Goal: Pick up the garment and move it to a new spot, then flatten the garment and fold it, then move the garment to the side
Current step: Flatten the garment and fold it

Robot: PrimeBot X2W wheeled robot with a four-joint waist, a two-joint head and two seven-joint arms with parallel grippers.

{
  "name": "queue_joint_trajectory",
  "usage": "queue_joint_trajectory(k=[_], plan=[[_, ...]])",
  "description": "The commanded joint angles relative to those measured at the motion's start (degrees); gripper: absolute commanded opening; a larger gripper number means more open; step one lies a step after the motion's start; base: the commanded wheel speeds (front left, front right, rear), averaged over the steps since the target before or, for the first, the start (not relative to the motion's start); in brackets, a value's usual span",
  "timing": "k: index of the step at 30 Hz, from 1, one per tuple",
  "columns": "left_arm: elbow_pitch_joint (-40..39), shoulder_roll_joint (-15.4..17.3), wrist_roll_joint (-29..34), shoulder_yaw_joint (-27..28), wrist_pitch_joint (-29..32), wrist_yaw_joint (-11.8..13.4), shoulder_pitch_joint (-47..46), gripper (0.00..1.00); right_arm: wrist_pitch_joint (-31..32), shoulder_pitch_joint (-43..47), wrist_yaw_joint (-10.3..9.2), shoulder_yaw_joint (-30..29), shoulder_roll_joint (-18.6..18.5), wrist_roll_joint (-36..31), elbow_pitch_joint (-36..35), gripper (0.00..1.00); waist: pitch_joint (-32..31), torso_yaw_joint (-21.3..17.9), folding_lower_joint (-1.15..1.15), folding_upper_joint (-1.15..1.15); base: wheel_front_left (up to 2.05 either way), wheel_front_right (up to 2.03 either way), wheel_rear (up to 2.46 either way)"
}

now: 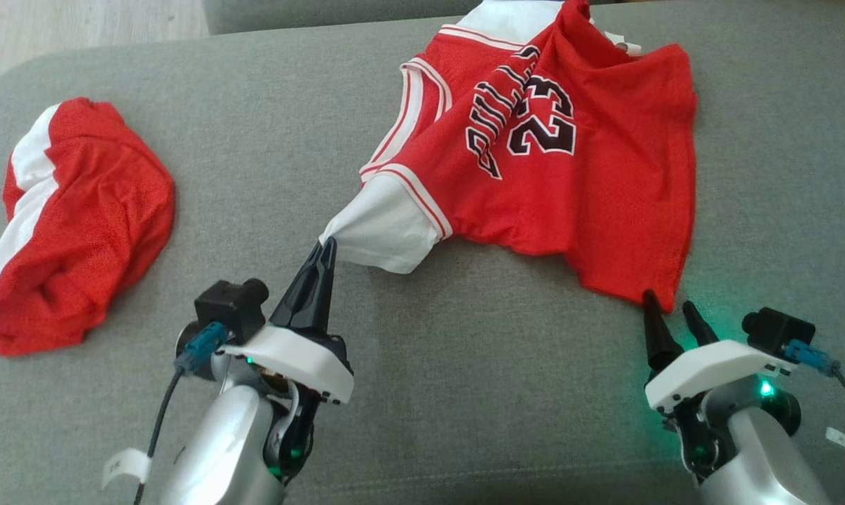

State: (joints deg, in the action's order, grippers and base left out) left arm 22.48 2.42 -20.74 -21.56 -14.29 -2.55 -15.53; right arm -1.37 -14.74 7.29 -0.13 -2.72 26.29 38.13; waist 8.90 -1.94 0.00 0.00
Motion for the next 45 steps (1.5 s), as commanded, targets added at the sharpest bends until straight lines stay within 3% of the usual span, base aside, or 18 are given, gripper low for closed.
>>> queue_joint_trajectory(k=[1,6,7,8,9,14,22,26,33,37,45], plan=[[-2.15,0.47,0.37,1.74,-0.70,-0.04,-1.42,0.00,-1.10,-2.34,0.20,1.93,-0.16,0.76,-0.11,1.00,0.18,0.21,0.00,0.00,0.00,0.00,0.00],[-2.44,0.46,0.15,1.40,-0.70,-0.02,-1.61,0.00,-2.15,-4.12,0.20,2.78,-0.16,0.62,3.66,1.00,0.48,0.60,0.00,0.00,0.00,0.00,0.00],[-2.46,0.46,0.10,1.37,-0.70,-0.01,-1.67,0.00,-2.21,-4.47,0.20,3.15,-0.16,0.42,4.24,0.85,0.52,0.67,0.00,0.00,0.00,0.00,0.00],[-2.48,0.46,0.05,1.38,-0.71,0.00,-1.71,0.00,-2.35,-4.81,0.20,3.50,-0.16,0.13,4.69,0.34,0.56,0.72,0.00,0.00,0.00,0.00,0.00],[-2.48,0.46,0.01,1.42,-0.71,0.00,-1.75,0.00,-2.62,-5.11,0.20,3.85,-0.16,-0.28,5.01,0.00,0.58,0.76,0.00,0.00,0.00,0.00,0.00],[-2.66,0.46,-1.41,2.52,-0.71,0.14,-1.74,0.00,-4.54,-6.51,0.20,4.55,-0.16,-2.24,4.98,0.00,0.17,0.97,0.00,0.00,0.00,0.00,0.00],[-4.56,0.46,-4.46,6.50,-0.71,-0.15,-1.81,0.00,-7.03,-7.44,0.20,4.25,-0.16,-5.15,-3.37,0.00,-2.47,0.62,0.00,0.00,0.00,0.00,0.00],[-6.39,0.46,-7.20,8.73,-0.71,-0.91,-3.25,0.00,-5.21,-7.99,0.20,4.93,-1.02,-5.42,-12.03,0.00,-4.48,-0.05,0.00,0.00,0.00,0.00,0.00],[-12.63,0.46,-15.82,13.23,0.67,-1.40,-8.30,0.00,-1.03,-10.23,0.20,6.85,-7.02,-2.79,-28.98,0.00,-9.39,-1.16,0.00,0.00,0.00,0.00,0.00],[-20.94,0.46,-20.85,15.32,3.57,0.13,-11.41,0.00,0.63,-11.72,0.20,5.54,-9.04,-2.01,-37.09,0.00,-11.32,-1.53,0.00,0.00,0.00,0.00,0.00],[-38.11,0.46,-25.02,17.10,9.89,8.65,-15.63,0.00,6.92,-10.66,0.20,0.49,-6.93,-3.60,-49.99,0.00,-12.35,-1.59,0.00,0.00,0.00,0.00,0.00]])
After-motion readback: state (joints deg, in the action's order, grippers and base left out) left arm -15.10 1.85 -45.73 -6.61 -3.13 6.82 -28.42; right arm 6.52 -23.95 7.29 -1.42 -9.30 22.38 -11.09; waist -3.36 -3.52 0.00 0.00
